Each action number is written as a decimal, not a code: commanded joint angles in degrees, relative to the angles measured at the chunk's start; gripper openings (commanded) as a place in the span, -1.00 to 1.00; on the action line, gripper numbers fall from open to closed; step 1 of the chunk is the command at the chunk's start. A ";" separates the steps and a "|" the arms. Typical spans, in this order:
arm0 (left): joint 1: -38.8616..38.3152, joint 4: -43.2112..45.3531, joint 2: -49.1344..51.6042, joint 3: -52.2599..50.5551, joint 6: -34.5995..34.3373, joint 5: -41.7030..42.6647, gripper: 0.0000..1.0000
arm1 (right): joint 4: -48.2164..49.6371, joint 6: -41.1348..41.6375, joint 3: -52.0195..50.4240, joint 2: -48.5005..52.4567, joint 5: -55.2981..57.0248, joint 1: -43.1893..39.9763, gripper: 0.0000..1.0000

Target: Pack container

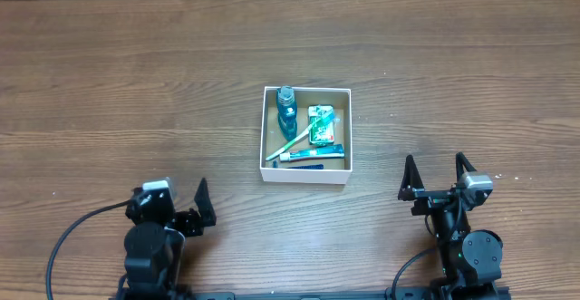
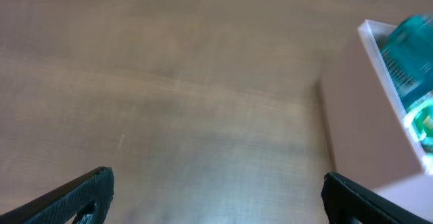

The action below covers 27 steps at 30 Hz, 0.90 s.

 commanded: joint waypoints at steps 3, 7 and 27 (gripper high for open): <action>-0.37 26.25 -4.83 -9.09 18.05 4.00 1.00 | 0.35 -0.22 -0.59 -0.48 -0.04 0.00 1.00; -0.35 26.77 -7.21 -12.13 19.32 6.19 1.00 | 0.35 -0.22 -0.59 -0.48 -0.04 0.00 1.00; 1.25 24.30 -8.02 -12.13 19.37 6.14 1.00 | 0.35 -0.22 -0.59 -0.48 -0.04 0.00 1.00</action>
